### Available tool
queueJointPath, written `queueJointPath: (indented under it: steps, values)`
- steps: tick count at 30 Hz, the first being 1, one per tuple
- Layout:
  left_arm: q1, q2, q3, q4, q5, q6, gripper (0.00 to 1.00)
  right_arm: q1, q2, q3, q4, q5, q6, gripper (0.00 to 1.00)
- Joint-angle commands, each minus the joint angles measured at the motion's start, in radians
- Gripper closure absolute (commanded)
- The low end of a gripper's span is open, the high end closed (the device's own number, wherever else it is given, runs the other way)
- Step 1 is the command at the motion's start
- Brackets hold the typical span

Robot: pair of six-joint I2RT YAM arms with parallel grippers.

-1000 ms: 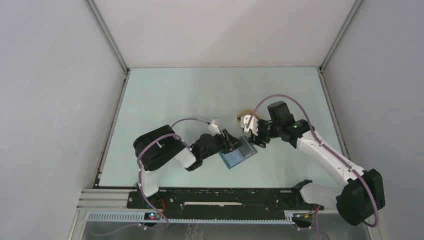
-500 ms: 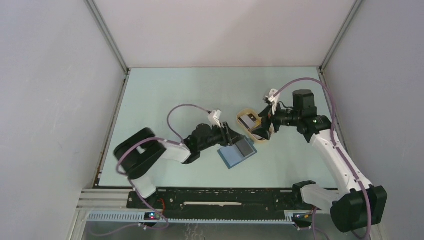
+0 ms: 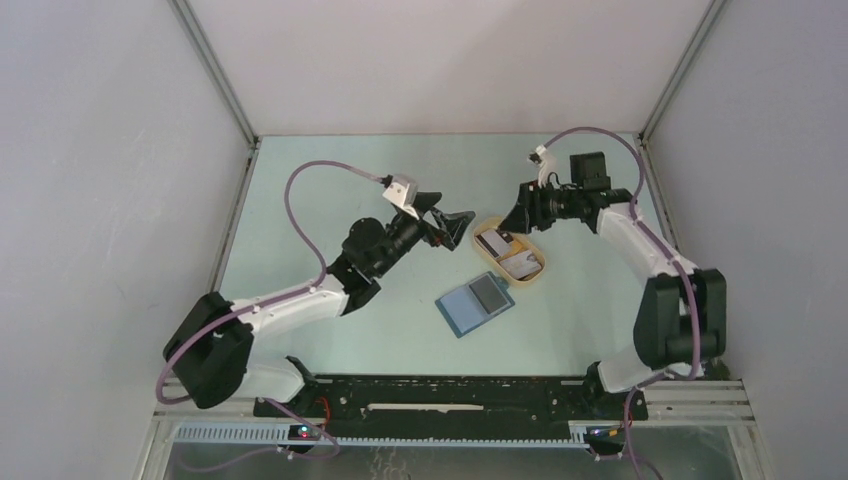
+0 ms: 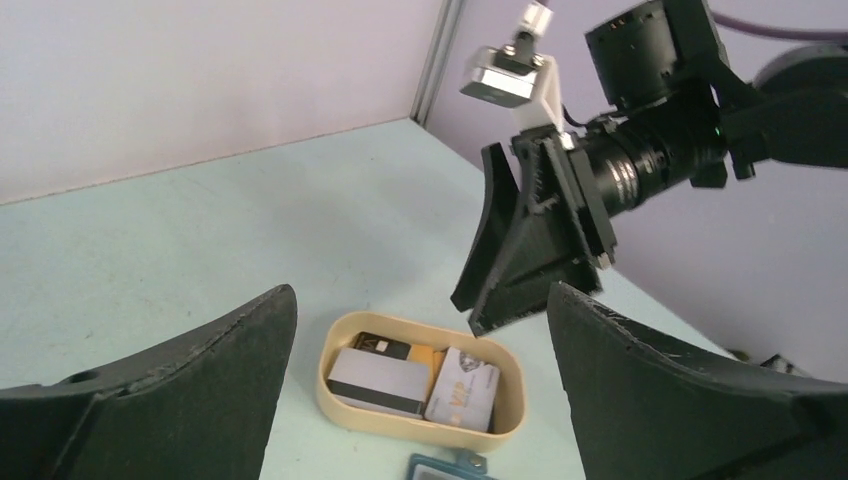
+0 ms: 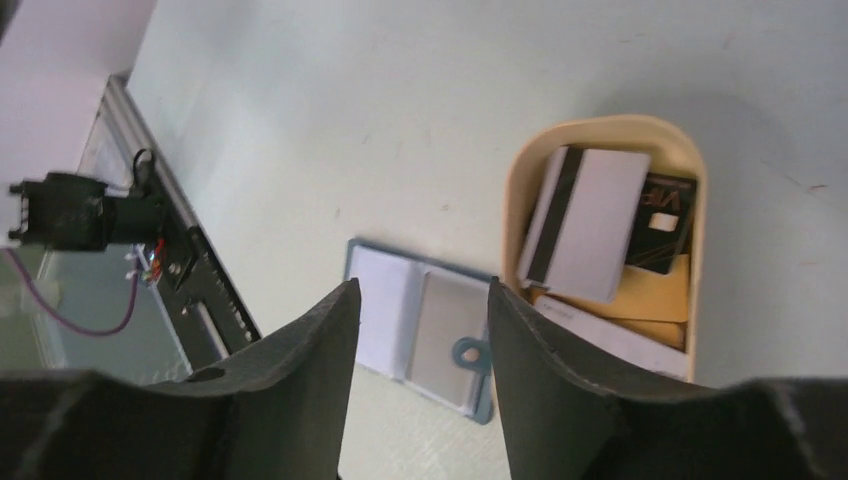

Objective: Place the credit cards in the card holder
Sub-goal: Pick up the credit card from the storage box.

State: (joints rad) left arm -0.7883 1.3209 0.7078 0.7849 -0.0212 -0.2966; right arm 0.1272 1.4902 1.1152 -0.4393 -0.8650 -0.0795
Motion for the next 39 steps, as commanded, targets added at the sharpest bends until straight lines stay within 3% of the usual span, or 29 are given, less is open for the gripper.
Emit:
queueJointPath:
  steps: [1,6,18,39]
  values:
    - [0.025,0.071,0.048,-0.045,0.138,0.044,0.01,-0.003,0.133,0.093,-0.035,0.112,0.054,0.45]
    - [0.026,0.158,0.017,-0.039,0.195,-0.001,0.1,0.003,0.254,0.177,-0.074,0.178,0.062,0.5]
    - [0.026,0.197,0.062,-0.162,0.185,0.007,0.13,0.035,0.425,0.257,-0.15,0.255,0.04,0.47]
    - [0.025,0.203,0.056,-0.165,0.187,-0.003,0.14,0.083,0.467,0.288,-0.183,0.23,0.035,0.48]
